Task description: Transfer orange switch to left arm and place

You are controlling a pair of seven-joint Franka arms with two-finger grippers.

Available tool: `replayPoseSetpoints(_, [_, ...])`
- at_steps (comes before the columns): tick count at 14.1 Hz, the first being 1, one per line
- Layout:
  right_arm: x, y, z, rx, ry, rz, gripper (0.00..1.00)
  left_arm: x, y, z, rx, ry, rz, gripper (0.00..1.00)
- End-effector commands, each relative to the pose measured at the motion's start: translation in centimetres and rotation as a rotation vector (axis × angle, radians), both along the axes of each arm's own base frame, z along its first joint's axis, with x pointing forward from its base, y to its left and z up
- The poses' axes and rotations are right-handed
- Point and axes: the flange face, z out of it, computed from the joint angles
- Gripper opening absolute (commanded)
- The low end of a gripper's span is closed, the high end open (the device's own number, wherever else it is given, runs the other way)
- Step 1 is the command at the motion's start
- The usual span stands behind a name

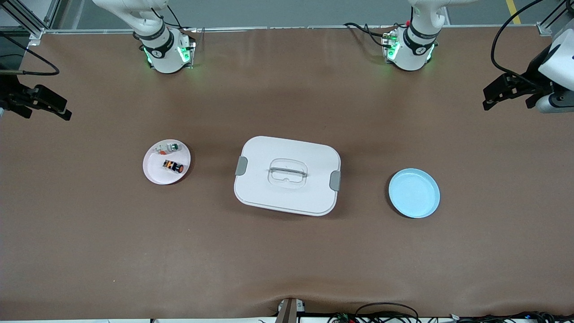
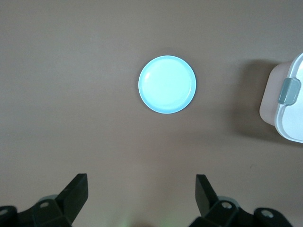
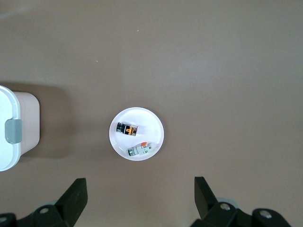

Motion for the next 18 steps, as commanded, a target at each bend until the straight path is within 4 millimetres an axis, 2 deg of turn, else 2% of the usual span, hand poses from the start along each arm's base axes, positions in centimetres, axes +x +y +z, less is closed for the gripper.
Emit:
replayPoseSetpoints(1, [-0.5, -0.1, 0.7, -0.008, -0.012, 0.002, 1.00, -0.1, -0.1, 0.5, -0.012, 0.005, -0.013, 1.00])
replayPoseSetpoints(4, [-0.4, -0.1, 0.7, -0.007, -0.013, 0.002, 1.00, 0.0, 0.3, 0.6, -0.012, 0.003, -0.003, 1.00])
replayPoseSetpoints(6, [-0.4, -0.1, 0.7, -0.007, -0.013, 0.002, 1.00, 0.3, 0.7, 1.4, -0.019, -0.013, 0.004, 1.00])
replayPoseSetpoints(10, [-0.4, -0.1, 0.7, -0.004, -0.013, 0.002, 1.00, 0.4, 1.0, 0.8, -0.016, 0.018, 0.013, 1.00])
replayPoseSetpoints(18, [-0.4, 0.0, 0.7, 0.001, -0.018, 0.002, 1.00, 0.1, 0.3, 0.1, -0.001, 0.050, -0.001, 1.00])
